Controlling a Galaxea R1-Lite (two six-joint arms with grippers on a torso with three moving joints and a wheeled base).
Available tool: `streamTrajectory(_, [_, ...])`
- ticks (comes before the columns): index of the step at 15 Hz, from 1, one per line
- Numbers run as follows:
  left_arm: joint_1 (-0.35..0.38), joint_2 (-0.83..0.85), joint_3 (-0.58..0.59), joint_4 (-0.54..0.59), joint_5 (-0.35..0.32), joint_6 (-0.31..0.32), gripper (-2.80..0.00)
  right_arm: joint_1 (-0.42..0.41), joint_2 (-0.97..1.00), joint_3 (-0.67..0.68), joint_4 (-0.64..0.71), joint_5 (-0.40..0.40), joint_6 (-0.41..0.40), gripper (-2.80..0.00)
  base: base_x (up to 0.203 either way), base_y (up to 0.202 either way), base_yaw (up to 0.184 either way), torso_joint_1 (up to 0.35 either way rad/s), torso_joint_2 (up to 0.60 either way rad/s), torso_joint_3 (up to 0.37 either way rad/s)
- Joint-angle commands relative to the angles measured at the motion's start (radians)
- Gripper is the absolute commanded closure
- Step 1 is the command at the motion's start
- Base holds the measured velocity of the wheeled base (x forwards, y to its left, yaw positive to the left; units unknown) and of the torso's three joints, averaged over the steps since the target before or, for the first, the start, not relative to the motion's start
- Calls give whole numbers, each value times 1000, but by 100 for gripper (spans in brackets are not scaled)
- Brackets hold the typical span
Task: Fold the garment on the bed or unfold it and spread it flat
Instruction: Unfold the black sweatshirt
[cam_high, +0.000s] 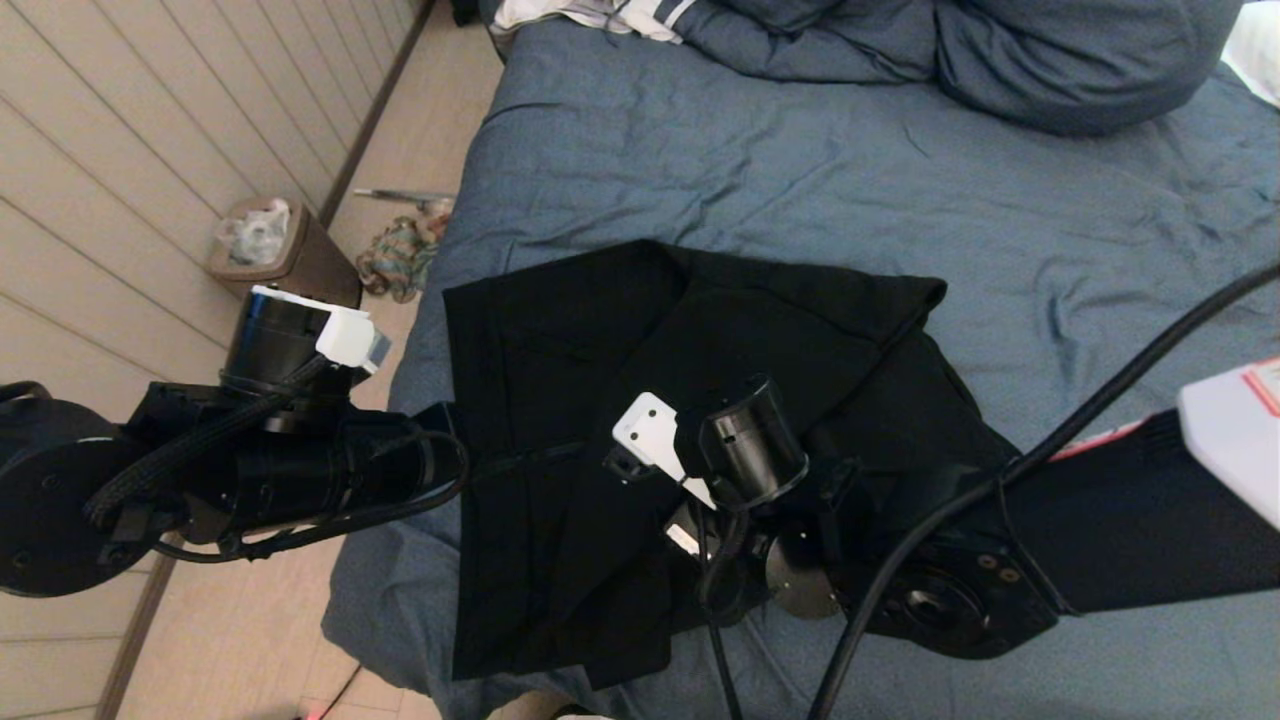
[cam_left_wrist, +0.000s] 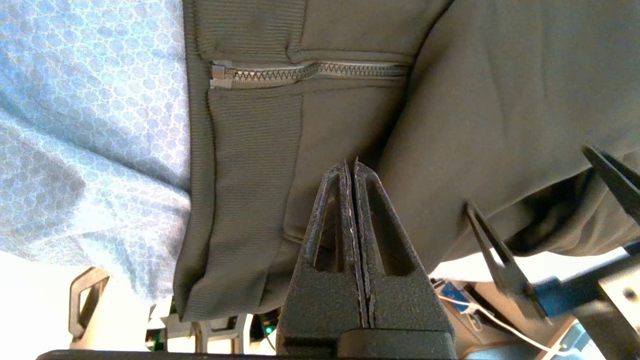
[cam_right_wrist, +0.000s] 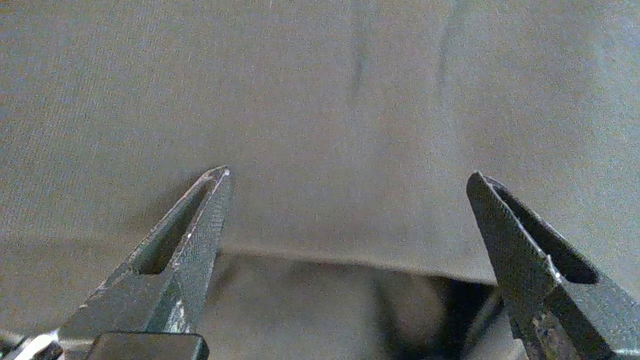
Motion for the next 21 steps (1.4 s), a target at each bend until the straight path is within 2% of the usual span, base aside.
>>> streamTrajectory(1, [0, 4, 1, -1, 0, -5, 0, 6, -45, 26, -1, -3, -3, -280, 0, 0, 0, 0, 0, 0])
streamTrajectory(4, [0, 27, 0, -11, 0, -5, 0, 20, -119, 119, 0, -4, -3, -280, 0, 0, 0, 0, 0, 0])
streamTrajectory(9, [0, 28, 7, -37, 0, -5, 0, 22, -91, 170, -26, -4, 6, -280, 0, 0, 0, 0, 0, 0])
streamTrajectory(12, [0, 28, 9, -38, -1, -5, 0, 16, -2, 154, -115, -3, -4, -280, 0, 0, 0, 0, 0, 0])
streamTrajectory(19, [0, 27, 9, -40, 0, -5, 0, 14, 121, 41, -185, -4, -7, -280, 0, 0, 0, 0, 0, 0])
streamTrajectory(20, [0, 24, 9, -40, 0, -5, 0, 14, 128, 37, -185, -4, -7, 0, 0, 0, 0, 0, 0, 0])
streamTrajectory(21, [0, 21, 9, -40, 0, -5, 0, 14, 146, 32, -184, -5, -7, 0, 0, 0, 0, 0, 0, 0])
